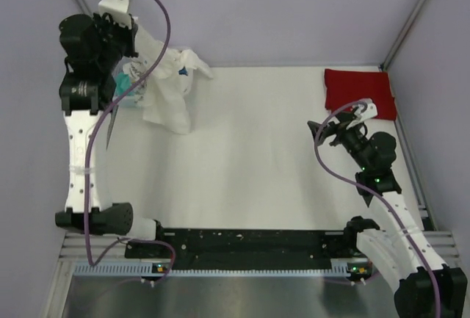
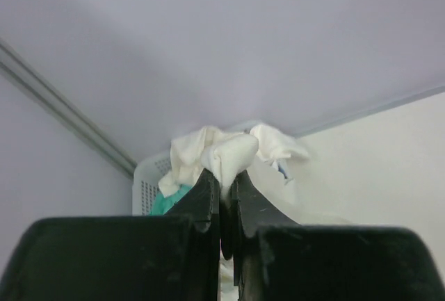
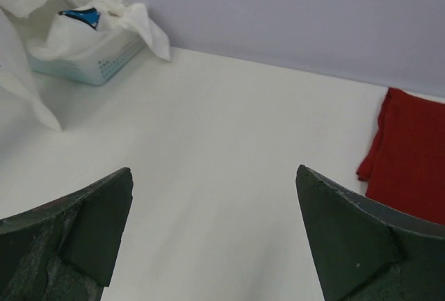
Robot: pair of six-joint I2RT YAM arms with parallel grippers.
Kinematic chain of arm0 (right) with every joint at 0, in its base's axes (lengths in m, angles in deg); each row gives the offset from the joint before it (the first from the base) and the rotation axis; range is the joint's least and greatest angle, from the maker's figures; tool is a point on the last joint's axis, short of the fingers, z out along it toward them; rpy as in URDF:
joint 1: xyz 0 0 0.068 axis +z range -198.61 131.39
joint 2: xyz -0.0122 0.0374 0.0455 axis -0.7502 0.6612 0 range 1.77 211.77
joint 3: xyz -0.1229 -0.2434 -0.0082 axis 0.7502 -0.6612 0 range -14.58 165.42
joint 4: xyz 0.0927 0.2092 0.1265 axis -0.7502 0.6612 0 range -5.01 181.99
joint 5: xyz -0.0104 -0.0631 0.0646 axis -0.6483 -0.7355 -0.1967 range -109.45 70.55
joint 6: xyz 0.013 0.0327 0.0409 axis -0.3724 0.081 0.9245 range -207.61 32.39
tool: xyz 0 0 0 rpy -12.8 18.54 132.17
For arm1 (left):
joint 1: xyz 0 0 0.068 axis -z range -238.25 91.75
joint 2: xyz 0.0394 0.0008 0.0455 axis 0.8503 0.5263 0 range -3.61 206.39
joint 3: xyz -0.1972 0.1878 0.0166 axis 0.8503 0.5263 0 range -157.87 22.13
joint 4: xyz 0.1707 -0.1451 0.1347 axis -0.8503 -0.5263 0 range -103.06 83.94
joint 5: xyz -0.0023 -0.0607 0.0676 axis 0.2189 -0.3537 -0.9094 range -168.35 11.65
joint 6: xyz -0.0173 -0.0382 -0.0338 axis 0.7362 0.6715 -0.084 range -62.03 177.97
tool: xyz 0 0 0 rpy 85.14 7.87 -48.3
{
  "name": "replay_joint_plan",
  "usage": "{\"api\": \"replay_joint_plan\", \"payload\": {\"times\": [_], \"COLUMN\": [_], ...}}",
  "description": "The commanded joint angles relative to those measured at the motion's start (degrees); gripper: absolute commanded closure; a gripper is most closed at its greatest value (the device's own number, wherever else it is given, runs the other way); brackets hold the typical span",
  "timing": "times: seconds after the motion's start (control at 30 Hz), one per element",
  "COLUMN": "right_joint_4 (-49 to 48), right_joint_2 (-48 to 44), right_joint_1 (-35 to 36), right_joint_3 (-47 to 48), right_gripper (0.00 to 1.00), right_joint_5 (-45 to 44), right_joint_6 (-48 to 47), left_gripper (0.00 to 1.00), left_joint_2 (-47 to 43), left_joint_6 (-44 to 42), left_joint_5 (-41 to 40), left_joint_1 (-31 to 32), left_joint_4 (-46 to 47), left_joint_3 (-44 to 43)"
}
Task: Fold and stack the t-shirts
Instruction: Move the tshirt to the center of the board
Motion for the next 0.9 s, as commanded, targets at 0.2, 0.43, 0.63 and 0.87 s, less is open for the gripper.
{"api": "replay_joint_plan", "payload": {"times": [0.2,0.43,0.63,0.87], "right_joint_4": [5.22,12.51,24.63,39.58], "right_joint_2": [-0.29,0.86,1.91,4.63], "right_joint_1": [5.82,6.96,6.96,10.29], "right_joint_3": [11.7,14.08,16.45,19.0], "right_gripper": [0.01,0.01,0.02,0.05], "right_joint_5": [19.79,20.42,12.78,1.35], "right_joint_6": [3.07,5.01,4.93,3.43], "left_gripper": [1.0,1.0,1.0,0.48], "left_joint_2": [-14.36,-11.92,5.81,36.77], "left_joint_6": [2.43,0.15,-0.29,1.65], "left_joint_5": [26.47,19.56,14.9,6.28], "left_joint_1": [4.1,22.36,35.48,34.62], "left_joint_4": [-13.06,-12.64,-8.94,-20.8], "left_joint_3": [-10.07,3.19,4.11,-24.01]}}
